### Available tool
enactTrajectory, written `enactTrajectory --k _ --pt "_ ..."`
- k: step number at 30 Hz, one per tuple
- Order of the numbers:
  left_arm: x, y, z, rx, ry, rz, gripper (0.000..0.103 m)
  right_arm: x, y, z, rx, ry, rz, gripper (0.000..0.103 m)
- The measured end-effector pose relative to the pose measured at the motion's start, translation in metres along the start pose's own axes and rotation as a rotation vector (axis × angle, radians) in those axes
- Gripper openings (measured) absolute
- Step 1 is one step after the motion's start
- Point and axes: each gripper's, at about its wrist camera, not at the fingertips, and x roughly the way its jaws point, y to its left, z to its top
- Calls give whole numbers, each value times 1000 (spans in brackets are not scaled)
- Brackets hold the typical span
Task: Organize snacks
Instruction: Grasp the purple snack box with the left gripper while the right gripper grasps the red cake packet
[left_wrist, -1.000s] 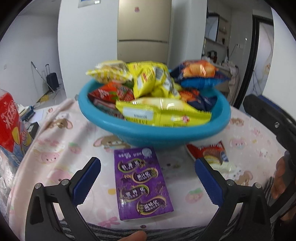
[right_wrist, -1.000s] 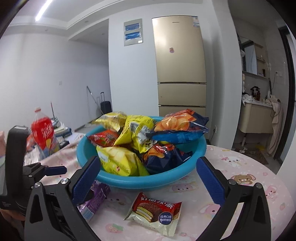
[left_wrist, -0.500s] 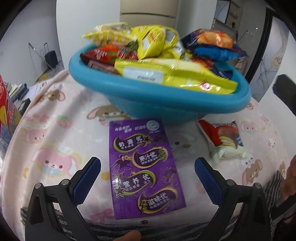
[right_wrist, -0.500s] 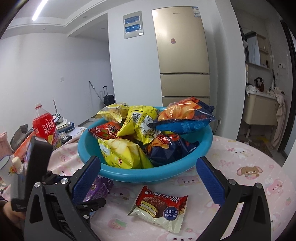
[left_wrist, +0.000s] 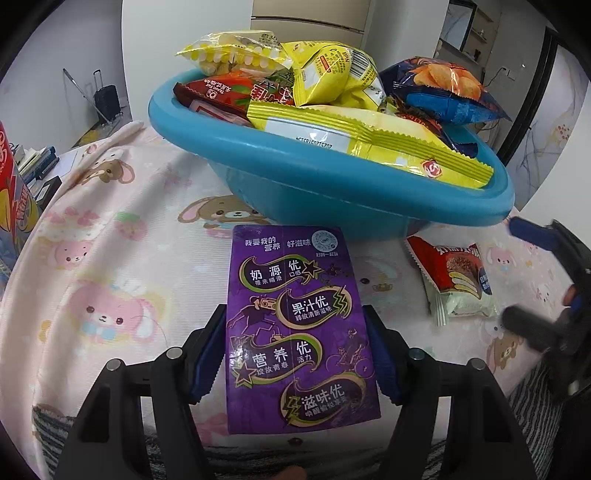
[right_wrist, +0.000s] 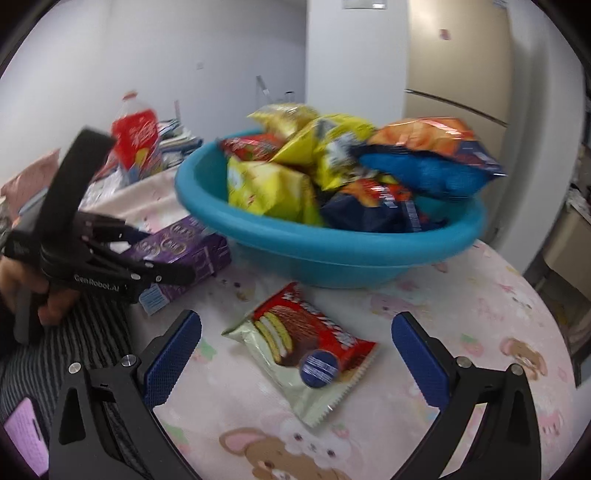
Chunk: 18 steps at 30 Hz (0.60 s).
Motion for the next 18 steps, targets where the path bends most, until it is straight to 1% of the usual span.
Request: enactTrajectory --k 3,6,9,12,13,15,17,18 --pt "0 2 0 -7 0 -11 71 18 5 0 -47 45 8 103" --pt "0 1 0 -2 -4 -9 71 35 -1 -1 -30 100 8 103" --pt "-1 1 0 0 -9 -7 71 53 -9 -4 -4 165 27 103" --pt "-2 1 -1 -3 -8 -7 71 63 -11 -5 12 220 -12 103" --pt "-2 1 -1 -5 -7 -8 71 66 -12 -7 18 240 -17 103" --pt "-2 1 -1 -5 -8 -8 71 63 -14 -9 45 248 -5 103" --pt "-2 1 -1 -5 -8 -8 71 59 -13 -10 59 253 9 96" --pt "-2 1 -1 -5 -8 -7 71 57 -12 -10 58 252 11 90"
